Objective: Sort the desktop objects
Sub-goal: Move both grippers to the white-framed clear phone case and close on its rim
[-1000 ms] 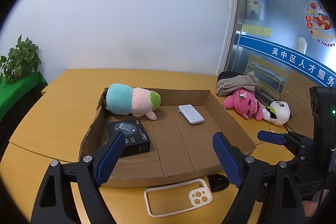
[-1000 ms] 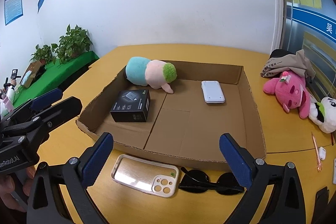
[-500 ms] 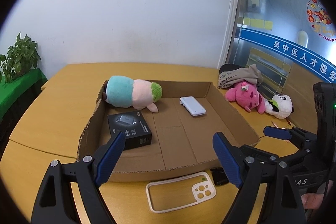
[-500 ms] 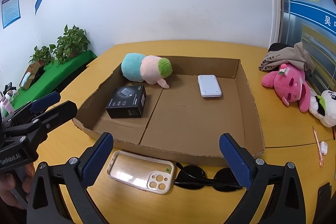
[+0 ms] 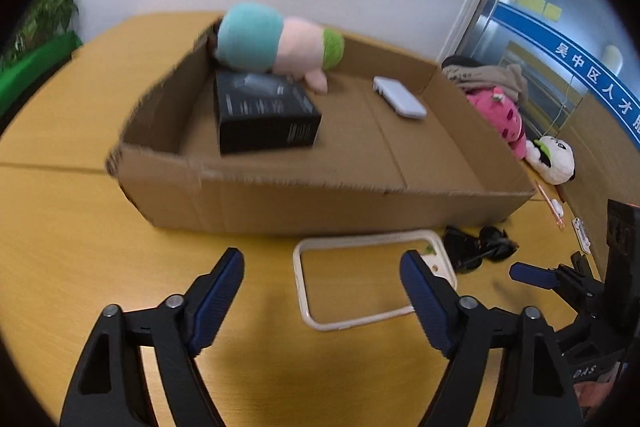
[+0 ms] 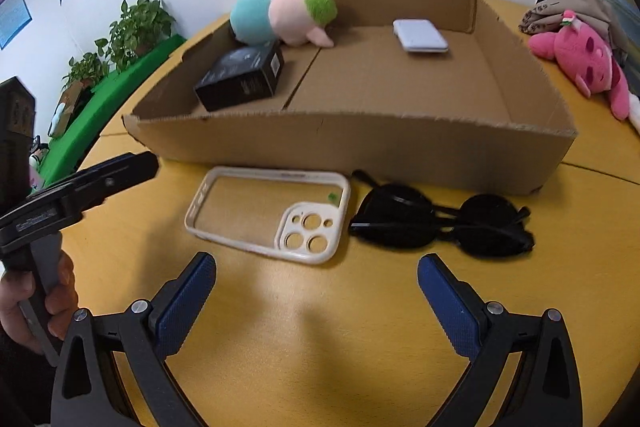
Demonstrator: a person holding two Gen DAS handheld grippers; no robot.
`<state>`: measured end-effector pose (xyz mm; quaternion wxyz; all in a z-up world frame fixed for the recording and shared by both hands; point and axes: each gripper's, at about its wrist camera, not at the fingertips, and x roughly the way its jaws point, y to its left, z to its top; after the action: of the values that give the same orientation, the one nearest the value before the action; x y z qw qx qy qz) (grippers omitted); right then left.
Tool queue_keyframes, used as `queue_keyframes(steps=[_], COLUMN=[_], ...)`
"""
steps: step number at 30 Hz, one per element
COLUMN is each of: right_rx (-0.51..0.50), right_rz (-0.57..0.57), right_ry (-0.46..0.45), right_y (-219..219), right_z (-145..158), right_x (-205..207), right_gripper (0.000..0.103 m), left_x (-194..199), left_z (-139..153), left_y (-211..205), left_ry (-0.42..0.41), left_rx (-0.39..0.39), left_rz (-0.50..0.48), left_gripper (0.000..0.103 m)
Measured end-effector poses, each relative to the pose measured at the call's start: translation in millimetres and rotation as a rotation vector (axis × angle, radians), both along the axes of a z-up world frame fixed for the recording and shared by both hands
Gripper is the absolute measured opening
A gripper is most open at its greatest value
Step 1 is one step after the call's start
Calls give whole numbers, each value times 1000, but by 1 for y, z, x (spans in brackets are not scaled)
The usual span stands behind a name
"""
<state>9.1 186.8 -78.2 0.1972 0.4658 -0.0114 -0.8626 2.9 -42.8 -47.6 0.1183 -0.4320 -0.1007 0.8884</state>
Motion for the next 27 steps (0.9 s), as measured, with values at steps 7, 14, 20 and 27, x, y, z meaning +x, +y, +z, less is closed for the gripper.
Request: queue_keyframes(steps=[7, 14, 20, 27], right_rx=[15, 24, 12, 47], right_rz=[-1, -10, -18, -7], right_ry=[-17, -38, -43, -21], right_y=[-6, -8, -10, -21], right_z=[-11, -22, -28, -33], right_x=[-3, -10, -15, -19], right_gripper=[103, 102, 96, 77], left_x=[-12, -8, -3, -1], left_z=[-38, -42, -43, -41], left_y=[3, -1, -19, -18], left_ry=[-111, -80, -84, -85], left_rx=[7, -74, -46, -64], left_rz=[-13, -4, 3, 1], left_gripper=[42, 11, 6, 6])
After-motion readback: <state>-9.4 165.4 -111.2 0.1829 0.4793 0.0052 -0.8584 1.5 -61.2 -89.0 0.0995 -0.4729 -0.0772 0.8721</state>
